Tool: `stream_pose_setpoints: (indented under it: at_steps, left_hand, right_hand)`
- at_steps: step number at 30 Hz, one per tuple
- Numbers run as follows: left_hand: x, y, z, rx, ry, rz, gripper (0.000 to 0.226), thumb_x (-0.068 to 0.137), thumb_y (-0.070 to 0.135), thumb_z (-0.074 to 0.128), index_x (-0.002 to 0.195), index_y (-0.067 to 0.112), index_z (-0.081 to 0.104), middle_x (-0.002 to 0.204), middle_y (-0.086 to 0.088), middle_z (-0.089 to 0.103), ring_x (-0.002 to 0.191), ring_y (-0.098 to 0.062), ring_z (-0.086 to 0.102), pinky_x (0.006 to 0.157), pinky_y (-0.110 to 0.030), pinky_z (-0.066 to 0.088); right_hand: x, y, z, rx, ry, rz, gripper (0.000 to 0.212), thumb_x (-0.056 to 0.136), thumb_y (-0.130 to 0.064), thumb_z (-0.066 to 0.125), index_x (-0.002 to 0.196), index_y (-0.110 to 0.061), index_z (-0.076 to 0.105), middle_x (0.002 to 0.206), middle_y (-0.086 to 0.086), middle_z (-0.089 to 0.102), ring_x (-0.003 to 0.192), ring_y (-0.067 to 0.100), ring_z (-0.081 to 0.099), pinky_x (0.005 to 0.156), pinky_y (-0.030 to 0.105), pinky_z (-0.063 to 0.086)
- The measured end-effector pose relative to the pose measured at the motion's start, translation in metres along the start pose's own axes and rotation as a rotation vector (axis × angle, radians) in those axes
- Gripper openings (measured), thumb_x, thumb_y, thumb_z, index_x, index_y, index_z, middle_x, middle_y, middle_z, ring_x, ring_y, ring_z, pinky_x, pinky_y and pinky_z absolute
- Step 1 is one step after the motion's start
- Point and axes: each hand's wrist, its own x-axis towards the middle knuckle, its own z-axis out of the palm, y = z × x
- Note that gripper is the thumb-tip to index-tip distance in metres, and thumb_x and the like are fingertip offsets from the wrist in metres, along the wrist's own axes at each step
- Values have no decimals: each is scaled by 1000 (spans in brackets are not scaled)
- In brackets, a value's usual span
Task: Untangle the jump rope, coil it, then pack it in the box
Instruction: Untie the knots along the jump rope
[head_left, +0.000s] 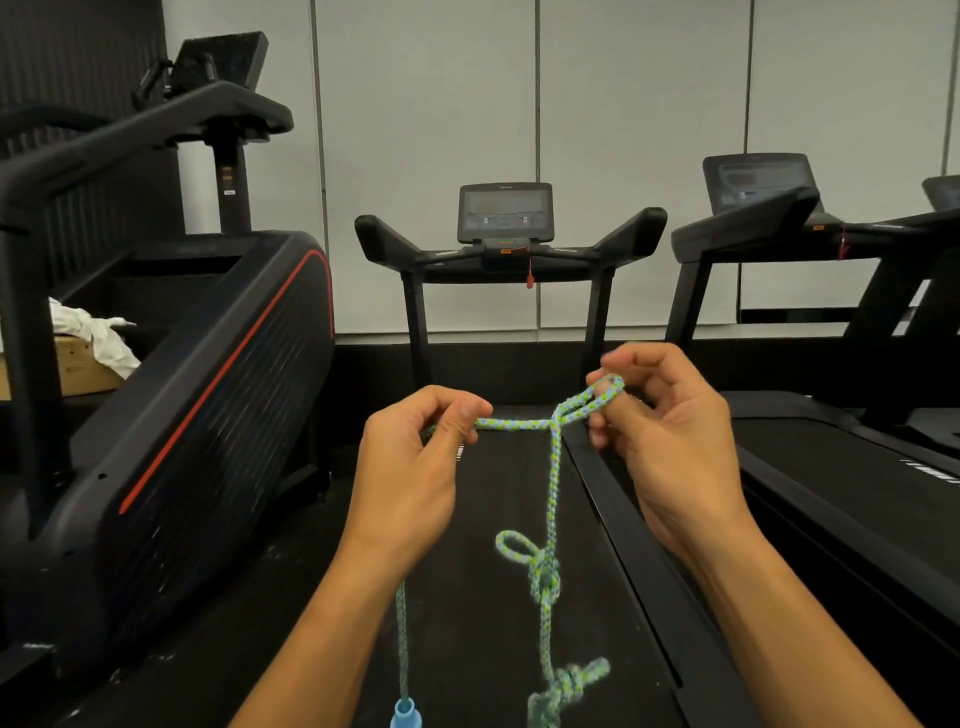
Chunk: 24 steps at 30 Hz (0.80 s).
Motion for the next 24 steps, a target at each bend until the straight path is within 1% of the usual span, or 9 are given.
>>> stream_pose_setpoints:
  at_steps: [3, 6, 9, 11, 13, 15, 19, 21, 24]
  left_hand:
    - [-1, 3, -1, -1, -8, -9, 18, 94, 29, 62, 85, 23, 76, 69, 20, 69, 68, 5, 61, 64, -8, 44]
    - [0, 2, -1, -4, -29, -42, 7, 90, 25, 71, 87, 26, 78, 83, 6, 74, 74, 1, 64, 70, -16, 47]
    - [-2, 0, 1, 30, -39, -40, 10, 88, 19, 74, 85, 28, 77, 81, 3, 69, 67, -1, 58, 65, -21, 45]
    - [-2, -1, 2, 35, -20, -11, 11, 90, 19, 73, 85, 29, 75, 82, 0, 69, 72, -10, 62, 68, -29, 49]
    - [-1, -4, 2, 20, 20, 1, 13, 91, 19, 72, 84, 29, 73, 83, -3, 70, 77, -22, 64, 73, -37, 52]
    - [0, -6, 2, -14, 40, -25, 15, 92, 14, 70, 83, 26, 73, 79, -4, 70, 72, -21, 63, 72, -38, 53]
    - [0, -3, 3, -110, 58, -87, 22, 94, 4, 64, 82, 21, 70, 72, -1, 69, 63, -11, 59, 59, -30, 48]
    - [0, -3, 2, -69, 59, -66, 22, 93, 6, 67, 82, 24, 71, 75, 1, 72, 65, -10, 62, 61, -29, 48]
    - [-1, -2, 4, 39, 74, -21, 21, 90, 9, 71, 83, 30, 71, 80, 2, 74, 80, -16, 71, 76, -38, 57]
  right_hand:
    - [-2, -3, 2, 26, -1, 19, 32, 92, 14, 53, 96, -13, 71, 76, 0, 71, 63, 15, 69, 65, 22, 56]
    - [-2, -2, 4, 43, 58, 55, 27, 93, 12, 52, 88, -8, 69, 73, 2, 74, 73, 17, 74, 73, 24, 60]
    - [-1, 1, 7, 118, 61, 91, 28, 92, 13, 52, 79, -8, 65, 85, 3, 71, 78, 21, 74, 71, 25, 59]
    - [-3, -1, 9, 216, 7, 158, 30, 92, 13, 52, 74, -9, 61, 89, 7, 69, 84, 27, 75, 71, 26, 59]
    - [-5, -2, 10, 249, -38, 241, 30, 91, 16, 50, 73, -7, 60, 85, 10, 71, 83, 28, 76, 73, 32, 62]
    - [-7, -2, 11, 239, -89, 320, 35, 89, 20, 42, 72, -6, 57, 82, 13, 71, 75, 28, 74, 67, 37, 62]
    - [-9, 0, 16, 271, -154, 463, 39, 82, 22, 25, 71, -6, 49, 79, 21, 66, 56, 26, 65, 47, 34, 55]
    - [-11, -3, 17, 287, -231, 535, 31, 83, 16, 28, 77, -4, 51, 82, 22, 64, 59, 28, 65, 46, 33, 52]
    - [-17, -7, 24, 286, -363, 629, 15, 94, -4, 42, 92, -2, 58, 85, 21, 65, 60, 25, 60, 49, 28, 42]
